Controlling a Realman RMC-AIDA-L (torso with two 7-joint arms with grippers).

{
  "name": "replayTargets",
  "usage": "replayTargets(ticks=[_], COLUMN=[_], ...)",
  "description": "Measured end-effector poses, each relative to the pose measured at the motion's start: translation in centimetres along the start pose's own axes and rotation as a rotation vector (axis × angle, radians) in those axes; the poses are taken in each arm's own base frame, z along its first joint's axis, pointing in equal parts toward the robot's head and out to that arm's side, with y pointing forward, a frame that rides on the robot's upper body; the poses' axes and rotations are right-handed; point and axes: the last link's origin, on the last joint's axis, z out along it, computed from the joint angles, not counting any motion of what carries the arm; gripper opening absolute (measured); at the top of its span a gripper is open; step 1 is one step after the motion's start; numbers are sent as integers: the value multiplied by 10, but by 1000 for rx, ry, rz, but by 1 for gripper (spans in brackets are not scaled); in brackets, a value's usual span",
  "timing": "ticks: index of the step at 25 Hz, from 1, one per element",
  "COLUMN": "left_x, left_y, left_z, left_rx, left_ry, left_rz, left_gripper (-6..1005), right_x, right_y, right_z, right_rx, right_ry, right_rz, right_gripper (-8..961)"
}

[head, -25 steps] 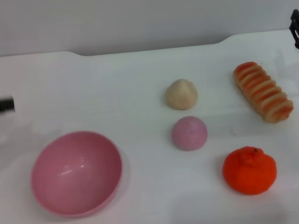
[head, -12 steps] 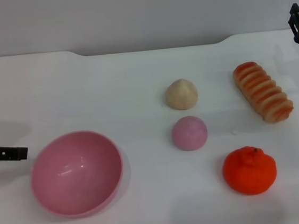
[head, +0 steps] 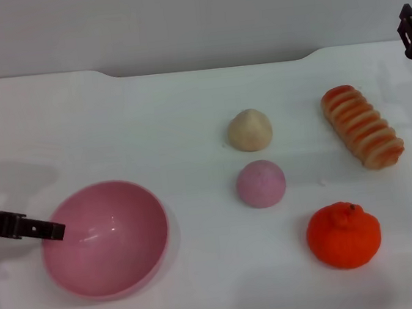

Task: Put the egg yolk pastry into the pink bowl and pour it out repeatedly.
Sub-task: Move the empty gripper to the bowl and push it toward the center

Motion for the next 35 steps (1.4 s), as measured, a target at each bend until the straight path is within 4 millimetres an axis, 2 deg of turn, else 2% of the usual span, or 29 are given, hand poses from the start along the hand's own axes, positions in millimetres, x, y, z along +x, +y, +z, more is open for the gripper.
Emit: replayTargets(ticks=[3, 5, 10, 20, 25, 35], left_x=[2, 2, 4, 4, 3, 3], left_y=[-1, -1, 1, 5, 4, 3], left_z=[13, 13, 38, 46, 46, 47], left_rx=[9, 9, -25, -51, -50, -48], left_ry=[-53, -53, -109, -139, -139, -131], left_rz=[5, 5, 4, 2, -1, -16], left_gripper=[861, 861, 860, 799, 508, 313], right_x=[0, -1, -1, -1, -1, -2], right_y=[0, 0, 0, -1, -1, -1], right_z=[0, 1, 1, 1, 1, 1], right_rx=[1, 1, 3, 7, 8, 8], right_ry=[-1, -3, -4, -6, -6, -9], right_rz=[0, 0, 2, 5, 5, 5], right_gripper=[494, 494, 494, 494, 494, 494])
